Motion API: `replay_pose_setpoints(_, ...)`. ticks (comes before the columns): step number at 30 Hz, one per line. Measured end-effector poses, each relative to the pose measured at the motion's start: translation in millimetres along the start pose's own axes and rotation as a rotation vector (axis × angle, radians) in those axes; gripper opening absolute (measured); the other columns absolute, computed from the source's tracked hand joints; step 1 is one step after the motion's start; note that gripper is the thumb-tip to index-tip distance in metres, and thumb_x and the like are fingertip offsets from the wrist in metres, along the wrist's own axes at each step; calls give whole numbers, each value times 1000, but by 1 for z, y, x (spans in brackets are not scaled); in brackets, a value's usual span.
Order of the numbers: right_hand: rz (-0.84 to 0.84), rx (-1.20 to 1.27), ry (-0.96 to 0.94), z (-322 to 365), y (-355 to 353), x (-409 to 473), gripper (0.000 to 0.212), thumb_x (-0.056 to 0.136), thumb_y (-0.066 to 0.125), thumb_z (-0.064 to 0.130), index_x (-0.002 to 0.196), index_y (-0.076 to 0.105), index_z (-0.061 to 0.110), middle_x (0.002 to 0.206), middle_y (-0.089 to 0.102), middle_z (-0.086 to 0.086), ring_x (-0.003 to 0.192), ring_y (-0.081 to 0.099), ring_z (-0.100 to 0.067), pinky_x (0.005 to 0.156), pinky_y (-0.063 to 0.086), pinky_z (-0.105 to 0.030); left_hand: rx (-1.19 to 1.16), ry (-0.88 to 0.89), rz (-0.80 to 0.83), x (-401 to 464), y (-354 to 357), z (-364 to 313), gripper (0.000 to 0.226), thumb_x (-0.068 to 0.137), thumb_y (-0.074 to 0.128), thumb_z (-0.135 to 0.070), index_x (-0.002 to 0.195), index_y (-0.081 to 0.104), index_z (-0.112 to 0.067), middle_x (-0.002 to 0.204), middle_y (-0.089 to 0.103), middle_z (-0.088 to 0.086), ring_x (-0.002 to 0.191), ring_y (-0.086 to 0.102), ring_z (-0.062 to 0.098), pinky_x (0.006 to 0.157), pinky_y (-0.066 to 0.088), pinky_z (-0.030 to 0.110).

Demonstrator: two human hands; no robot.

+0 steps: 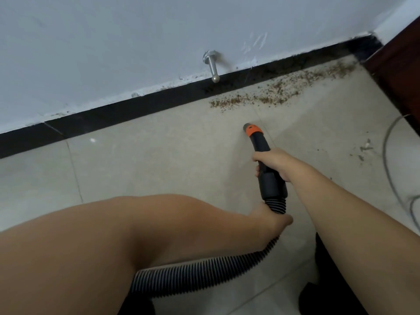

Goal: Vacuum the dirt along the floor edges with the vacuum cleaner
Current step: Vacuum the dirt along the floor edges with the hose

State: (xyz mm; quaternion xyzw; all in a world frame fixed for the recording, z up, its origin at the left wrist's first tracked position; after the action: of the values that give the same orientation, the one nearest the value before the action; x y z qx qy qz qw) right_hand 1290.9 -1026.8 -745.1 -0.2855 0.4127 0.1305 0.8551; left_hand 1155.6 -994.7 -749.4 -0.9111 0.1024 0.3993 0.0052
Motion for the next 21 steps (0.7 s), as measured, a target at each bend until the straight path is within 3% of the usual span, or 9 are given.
replay_pose_setpoints(5,58,13,-49,19,-17,14,11,84,59,5,88,49,4,56,58,-11,37,58,-18,42,49,-24,-32,-2,-128,16,6,-24,24,86,63,-13,73,43,-17,70,50,4,56,50,15,53,44,24)
replay_pose_setpoints(10,172,-24,-99,33,-20,28,18,84,58,5,99,49,1,61,58,-12,48,59,-22,51,52,-30,-147,-84,-223,31,11,-30,20,81,61,-10,78,42,-14,69,46,6,59,48,19,62,48,32)
replay_pose_setpoints(21,266,-145,-132,26,-84,63,22,83,59,11,102,53,2,45,61,-5,48,61,-20,51,49,-26,-176,-102,-330,67,74,-79,20,82,60,-9,82,41,-16,70,43,5,57,47,16,53,47,27)
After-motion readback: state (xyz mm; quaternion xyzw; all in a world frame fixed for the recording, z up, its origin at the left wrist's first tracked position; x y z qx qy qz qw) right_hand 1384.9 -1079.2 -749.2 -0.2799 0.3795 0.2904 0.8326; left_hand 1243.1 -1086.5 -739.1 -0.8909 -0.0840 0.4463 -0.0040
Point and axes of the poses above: each hand's wrist, its own x-axis towards the middle knuckle, its own y-axis out of the palm, z = x × y, the point moved 2 cm from there along x, towards the middle knuckle
